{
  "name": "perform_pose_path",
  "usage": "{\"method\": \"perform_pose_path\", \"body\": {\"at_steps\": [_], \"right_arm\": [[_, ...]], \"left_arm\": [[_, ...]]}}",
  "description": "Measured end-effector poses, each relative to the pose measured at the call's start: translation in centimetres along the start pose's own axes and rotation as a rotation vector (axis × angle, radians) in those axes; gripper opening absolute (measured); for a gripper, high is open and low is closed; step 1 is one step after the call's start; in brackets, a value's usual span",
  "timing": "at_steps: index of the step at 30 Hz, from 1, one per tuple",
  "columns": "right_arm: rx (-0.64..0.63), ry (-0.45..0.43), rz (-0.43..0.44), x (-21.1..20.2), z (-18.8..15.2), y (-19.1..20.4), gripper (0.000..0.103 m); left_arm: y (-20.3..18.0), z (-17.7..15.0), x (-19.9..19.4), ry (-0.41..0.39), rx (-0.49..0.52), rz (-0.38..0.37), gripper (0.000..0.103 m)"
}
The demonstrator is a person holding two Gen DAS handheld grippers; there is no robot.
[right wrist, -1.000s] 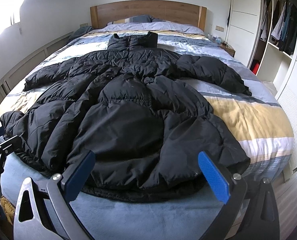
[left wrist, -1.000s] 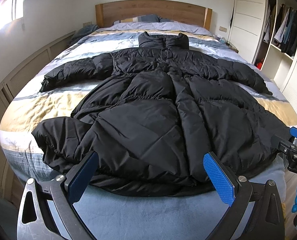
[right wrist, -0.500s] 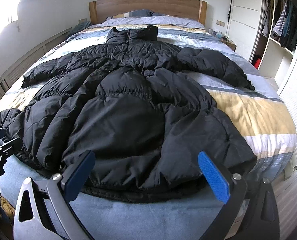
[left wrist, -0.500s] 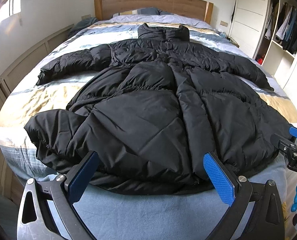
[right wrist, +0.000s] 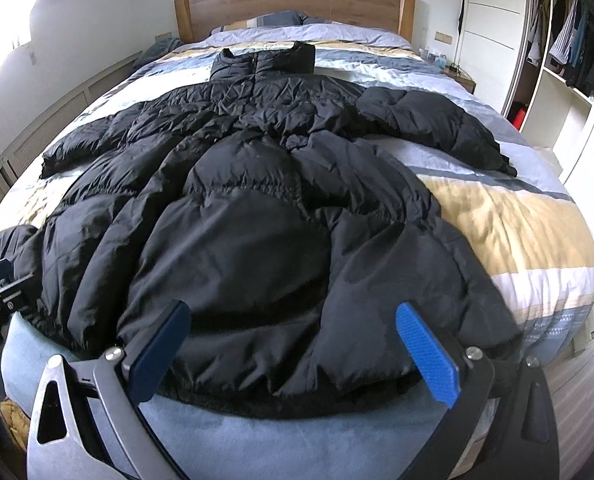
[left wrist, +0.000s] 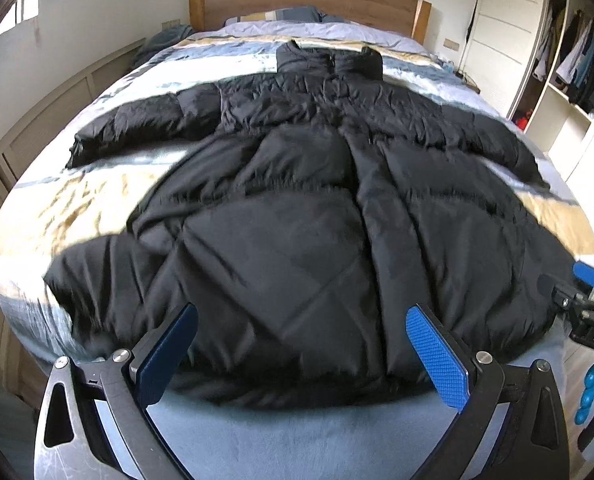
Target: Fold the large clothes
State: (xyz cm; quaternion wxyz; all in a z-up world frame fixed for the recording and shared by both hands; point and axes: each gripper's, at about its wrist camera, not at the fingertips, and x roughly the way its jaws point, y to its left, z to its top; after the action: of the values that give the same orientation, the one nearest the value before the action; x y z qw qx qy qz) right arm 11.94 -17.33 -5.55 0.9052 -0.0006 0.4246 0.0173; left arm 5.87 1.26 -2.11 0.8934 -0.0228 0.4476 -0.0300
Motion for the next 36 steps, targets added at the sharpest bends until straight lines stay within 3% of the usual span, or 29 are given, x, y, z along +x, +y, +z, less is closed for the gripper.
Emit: {"method": "perform_pose_path", "body": {"at_steps": [8, 13, 17, 25, 30, 36], "right_arm": [[0.107, -0.101, 0.024, 0.0, 7.5, -3.5, 0.103], [0.273, -0.156, 0.022, 2.6, 13.4, -9.2, 0.103], [0.428, -0.171, 0.020, 6.4, 15.7, -14.5, 0.103], [0.753, -0.144, 0.042, 16.6, 14.9, -25.4, 0.103], [0.914, -0.153, 0.073, 20.8, 12.7, -30.3, 0.103], [1.049, -0.239, 0.163, 23.9, 11.5, -34.5, 0.103]], "left_arm": [[1.1, 10.9, -2.9, -0.190, 0.024, 0.046, 0.101], [2.6, 18.0, -2.6, -0.260, 0.019, 0.093, 0.102], [3.9, 23.2, -0.7, -0.297, -0.024, 0.138, 0.102], [5.5, 29.0, 6.6, -0.259, -0.156, 0.135, 0.102], [4.1, 29.0, 12.3, -0.170, -0.113, 0.157, 0.102], [2.8, 28.1, 17.4, -0.077, -0.066, 0.171, 0.102]]}}
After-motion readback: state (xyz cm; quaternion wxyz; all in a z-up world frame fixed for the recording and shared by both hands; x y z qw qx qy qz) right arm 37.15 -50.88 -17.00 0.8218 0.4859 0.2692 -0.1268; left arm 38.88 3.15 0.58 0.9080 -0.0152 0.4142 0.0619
